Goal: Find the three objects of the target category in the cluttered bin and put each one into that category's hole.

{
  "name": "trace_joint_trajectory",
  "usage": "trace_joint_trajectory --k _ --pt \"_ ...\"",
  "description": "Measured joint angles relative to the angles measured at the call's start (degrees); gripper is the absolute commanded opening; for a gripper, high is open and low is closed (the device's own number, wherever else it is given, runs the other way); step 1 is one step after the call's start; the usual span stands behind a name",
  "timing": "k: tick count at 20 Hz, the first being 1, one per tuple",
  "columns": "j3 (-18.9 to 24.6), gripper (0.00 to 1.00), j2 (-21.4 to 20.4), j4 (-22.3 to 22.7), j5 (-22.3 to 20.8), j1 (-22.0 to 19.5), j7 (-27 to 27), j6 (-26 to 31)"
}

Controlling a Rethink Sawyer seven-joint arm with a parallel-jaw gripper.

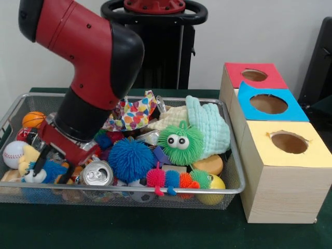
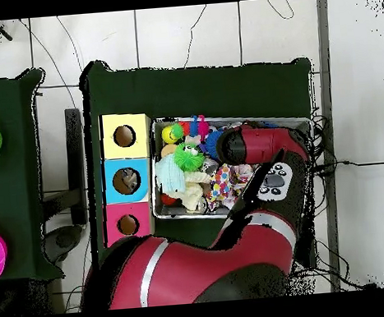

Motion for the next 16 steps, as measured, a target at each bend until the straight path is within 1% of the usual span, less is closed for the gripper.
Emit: trace_joint_trajectory --k 2,5,11,16 --pt "-1.0 1.00 0.9 -0.6 0.0 -0.2 0.0 0.6" --pt "-1.9 1.00 1.0 -0.6 0.0 -0.3 0.0 1.7" --pt "-2.2 1.00 -1.0 2.0 0.0 -0.3 0.0 4.2" --pt "-2.2 1.00 -3.7 6.1 0.0 -0.3 0.0 4.7"
